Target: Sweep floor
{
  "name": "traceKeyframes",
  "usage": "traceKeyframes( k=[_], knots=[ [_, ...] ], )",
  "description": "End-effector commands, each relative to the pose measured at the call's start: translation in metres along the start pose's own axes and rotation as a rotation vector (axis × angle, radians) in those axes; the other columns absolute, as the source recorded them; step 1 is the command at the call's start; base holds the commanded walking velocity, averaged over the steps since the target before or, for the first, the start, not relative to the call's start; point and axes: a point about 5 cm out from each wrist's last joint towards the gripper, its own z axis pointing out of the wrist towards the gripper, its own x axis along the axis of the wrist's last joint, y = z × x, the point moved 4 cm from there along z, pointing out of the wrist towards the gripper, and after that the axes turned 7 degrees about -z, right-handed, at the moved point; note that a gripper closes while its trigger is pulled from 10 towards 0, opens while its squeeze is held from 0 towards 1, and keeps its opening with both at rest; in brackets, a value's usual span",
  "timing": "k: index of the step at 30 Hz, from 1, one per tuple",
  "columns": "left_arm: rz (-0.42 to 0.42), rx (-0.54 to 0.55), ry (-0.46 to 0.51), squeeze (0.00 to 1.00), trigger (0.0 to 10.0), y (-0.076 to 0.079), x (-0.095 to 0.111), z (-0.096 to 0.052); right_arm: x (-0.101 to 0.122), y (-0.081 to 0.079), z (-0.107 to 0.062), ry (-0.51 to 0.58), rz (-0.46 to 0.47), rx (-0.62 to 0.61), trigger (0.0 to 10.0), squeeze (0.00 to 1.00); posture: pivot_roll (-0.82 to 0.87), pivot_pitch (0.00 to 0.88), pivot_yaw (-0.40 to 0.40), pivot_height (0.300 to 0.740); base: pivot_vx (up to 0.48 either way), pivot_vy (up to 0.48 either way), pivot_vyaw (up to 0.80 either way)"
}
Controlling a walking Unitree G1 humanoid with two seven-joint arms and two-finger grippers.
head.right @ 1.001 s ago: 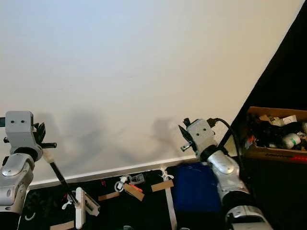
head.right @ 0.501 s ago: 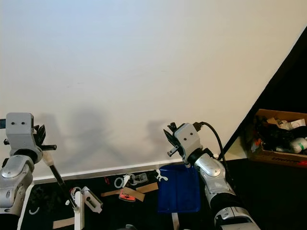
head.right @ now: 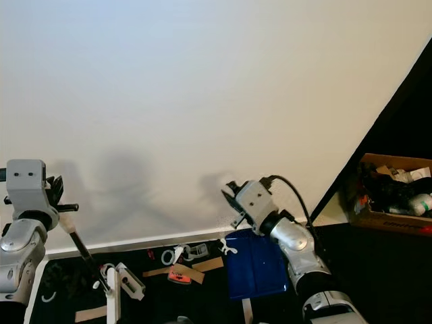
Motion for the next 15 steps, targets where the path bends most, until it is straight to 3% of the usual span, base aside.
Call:
traceKeyframes(
  k=[1,8,15],
  knots=[
    [-0.048,0.005,0.012,0.00,10.0,-0.001,-0.003,0.001,-0.009,-0.018,-0.002,-0.039,-0.011,0.033,10.0,0.00,0.18,0.285,0.147,0.740,0.000,0.000,0.00],
    [-0.108,-0.024,0.014,0.00,10.0,0.010,-0.006,0.007,-0.011,-0.024,0.000,-0.052,-0.022,0.010,10.0,0.00,0.17,0.295,0.144,0.740,0.000,0.000,0.00],
    [-0.257,-0.120,0.003,0.00,10.0,0.035,-0.013,0.011,-0.011,-0.024,0.000,-0.051,0.017,-0.055,10.0,0.00,0.16,0.305,0.134,0.740,0.000,0.000,0.00]
  ],
)
